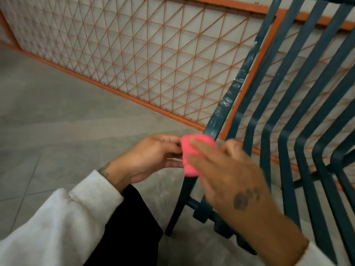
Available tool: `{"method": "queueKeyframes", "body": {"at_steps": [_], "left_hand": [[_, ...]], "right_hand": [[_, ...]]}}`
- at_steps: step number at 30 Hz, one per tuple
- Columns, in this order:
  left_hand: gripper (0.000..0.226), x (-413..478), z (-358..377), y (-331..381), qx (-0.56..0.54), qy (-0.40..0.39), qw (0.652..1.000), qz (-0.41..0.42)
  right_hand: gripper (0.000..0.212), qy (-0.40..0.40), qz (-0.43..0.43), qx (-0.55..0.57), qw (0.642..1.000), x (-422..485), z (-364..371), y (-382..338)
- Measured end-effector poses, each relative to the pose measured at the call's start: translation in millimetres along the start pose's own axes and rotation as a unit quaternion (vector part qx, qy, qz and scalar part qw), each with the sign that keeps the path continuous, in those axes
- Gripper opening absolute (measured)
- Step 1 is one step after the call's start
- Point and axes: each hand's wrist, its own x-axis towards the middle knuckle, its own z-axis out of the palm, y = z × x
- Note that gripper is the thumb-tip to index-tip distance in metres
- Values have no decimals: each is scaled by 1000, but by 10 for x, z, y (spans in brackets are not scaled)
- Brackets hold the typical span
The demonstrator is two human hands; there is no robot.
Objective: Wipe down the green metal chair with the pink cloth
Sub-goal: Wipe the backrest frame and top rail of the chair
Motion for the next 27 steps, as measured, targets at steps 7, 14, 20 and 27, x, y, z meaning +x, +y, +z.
{"method": "queueKeyframes", "body": {"at_steps": [7,14,20,27], "left_hand": [[37,170,-130,-3,-71,-31,996,-48],[61,228,-120,-24,-73,-40,994,-65],[57,225,-158,-28,-54,-75,994,-61],[55,254,-204,-67,-57,-90,993,-56]], "right_hand": [[41,-8,7,43,999,25,-36,127],[41,86,34,10,996,21,160,232],[46,-46,-67,-60,995,-720,805,-209],[40,13,-57,-46,997,-449,409,-14]]}}
